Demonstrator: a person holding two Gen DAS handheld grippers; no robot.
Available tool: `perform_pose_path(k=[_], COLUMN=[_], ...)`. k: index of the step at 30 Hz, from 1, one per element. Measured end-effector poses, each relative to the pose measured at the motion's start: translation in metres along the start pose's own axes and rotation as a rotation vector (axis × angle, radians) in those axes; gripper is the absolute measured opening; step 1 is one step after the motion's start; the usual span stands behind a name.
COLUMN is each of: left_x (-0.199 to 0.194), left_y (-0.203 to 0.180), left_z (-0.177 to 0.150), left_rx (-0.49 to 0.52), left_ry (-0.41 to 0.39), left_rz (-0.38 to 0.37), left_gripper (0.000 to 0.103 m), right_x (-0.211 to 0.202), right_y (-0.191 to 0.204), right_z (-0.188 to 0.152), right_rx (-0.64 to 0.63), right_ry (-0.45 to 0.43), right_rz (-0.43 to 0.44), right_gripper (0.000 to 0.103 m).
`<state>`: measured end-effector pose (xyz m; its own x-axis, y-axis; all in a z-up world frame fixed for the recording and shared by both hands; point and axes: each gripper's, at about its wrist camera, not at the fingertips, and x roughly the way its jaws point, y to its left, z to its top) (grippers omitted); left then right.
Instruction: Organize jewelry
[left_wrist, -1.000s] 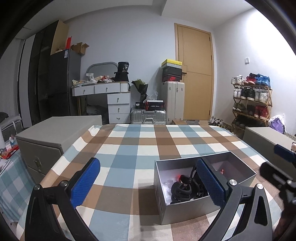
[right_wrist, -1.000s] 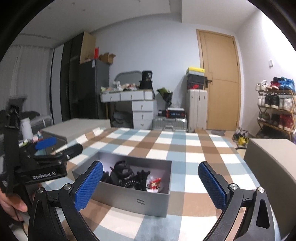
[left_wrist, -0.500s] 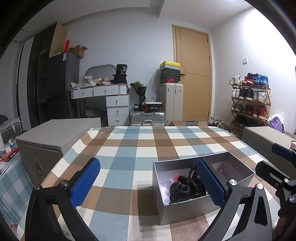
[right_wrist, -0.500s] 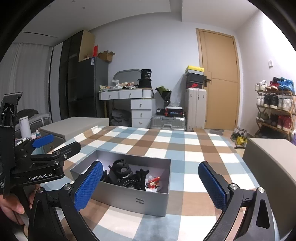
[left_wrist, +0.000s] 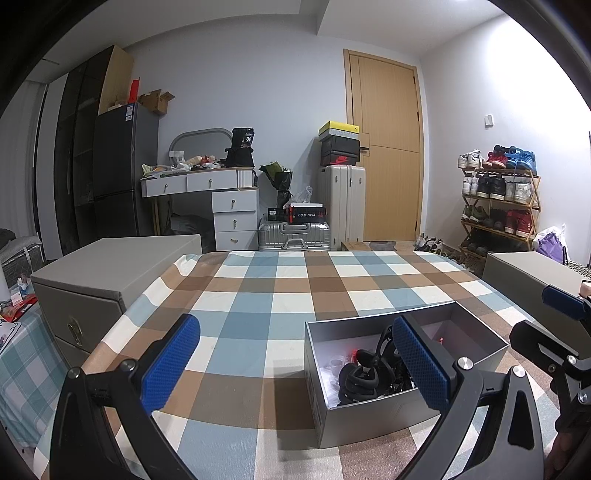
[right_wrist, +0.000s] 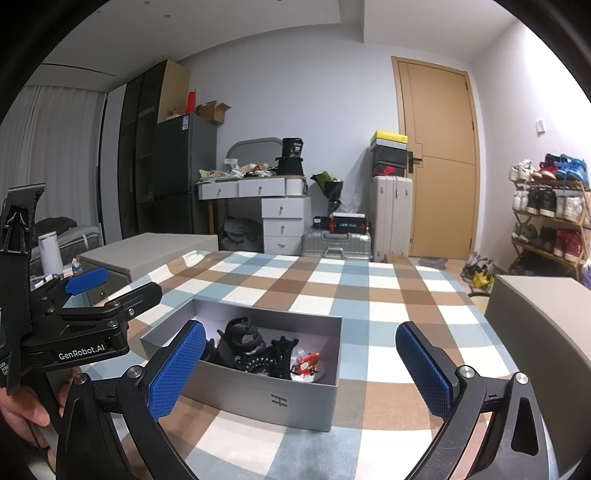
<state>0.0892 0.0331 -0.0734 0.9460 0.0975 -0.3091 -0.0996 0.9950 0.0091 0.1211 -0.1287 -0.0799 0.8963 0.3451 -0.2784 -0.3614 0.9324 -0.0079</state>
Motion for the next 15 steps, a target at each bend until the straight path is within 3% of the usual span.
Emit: perform_pose_path(k=[15], left_x=[0.0001], left_y=[0.0001], left_z=[-0.0004], left_rx=[0.0], left_ry=[0.0], left_rz=[0.0], left_gripper=[0.102], right_x=[-0.0002], right_y=[0.0001], right_z=[0.0002], right_rx=[0.0], right_ry=[0.0], right_rz=[0.0], right_gripper=[0.103])
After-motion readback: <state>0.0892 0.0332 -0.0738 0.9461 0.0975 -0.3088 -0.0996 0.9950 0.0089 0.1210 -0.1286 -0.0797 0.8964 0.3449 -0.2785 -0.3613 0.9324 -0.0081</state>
